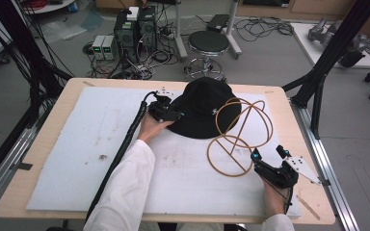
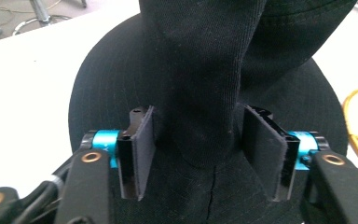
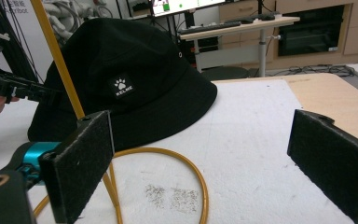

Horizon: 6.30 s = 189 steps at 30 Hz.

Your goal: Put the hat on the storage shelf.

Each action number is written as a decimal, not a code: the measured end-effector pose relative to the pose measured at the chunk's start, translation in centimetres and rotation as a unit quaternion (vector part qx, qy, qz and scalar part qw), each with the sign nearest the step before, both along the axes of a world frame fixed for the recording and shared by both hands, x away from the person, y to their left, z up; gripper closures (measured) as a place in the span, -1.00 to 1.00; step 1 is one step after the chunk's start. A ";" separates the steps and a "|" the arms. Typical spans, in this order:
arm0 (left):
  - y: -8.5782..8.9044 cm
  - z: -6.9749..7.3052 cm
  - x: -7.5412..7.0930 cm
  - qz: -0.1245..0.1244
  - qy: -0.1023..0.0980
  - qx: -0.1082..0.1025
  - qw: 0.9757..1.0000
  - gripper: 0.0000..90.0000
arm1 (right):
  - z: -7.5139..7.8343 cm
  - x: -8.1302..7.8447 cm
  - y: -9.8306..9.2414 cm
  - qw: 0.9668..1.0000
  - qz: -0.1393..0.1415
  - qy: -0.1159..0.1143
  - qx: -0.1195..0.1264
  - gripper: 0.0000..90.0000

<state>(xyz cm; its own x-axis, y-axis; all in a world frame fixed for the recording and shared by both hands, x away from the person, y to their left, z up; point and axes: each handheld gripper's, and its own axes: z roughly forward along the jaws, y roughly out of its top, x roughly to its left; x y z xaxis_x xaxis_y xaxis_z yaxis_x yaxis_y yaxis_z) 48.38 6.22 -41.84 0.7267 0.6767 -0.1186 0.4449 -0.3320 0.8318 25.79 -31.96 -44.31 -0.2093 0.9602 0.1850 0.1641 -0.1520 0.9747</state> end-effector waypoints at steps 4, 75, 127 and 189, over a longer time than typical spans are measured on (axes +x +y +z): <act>0.0 0.0 0.0 -0.001 0.003 -0.002 1.000 0.23 | 0.0 0.1 -0.1 1.000 0.001 0.002 0.001 -0.86; 2.7 8.4 -5.3 0.012 -0.200 -0.227 0.953 0.76 | -0.1 0.0 -0.6 1.000 0.010 -0.003 0.017 -0.86; -1.1 18.5 -14.6 -0.132 -0.337 -0.405 0.839 0.77 | 0.0 -0.5 -0.9 1.000 0.009 -0.005 0.024 -0.86; -2.8 6.9 -14.8 -0.152 -0.177 -0.357 0.905 0.21 | 0.3 -1.7 0.0 1.000 0.005 -0.021 0.001 -0.86</act>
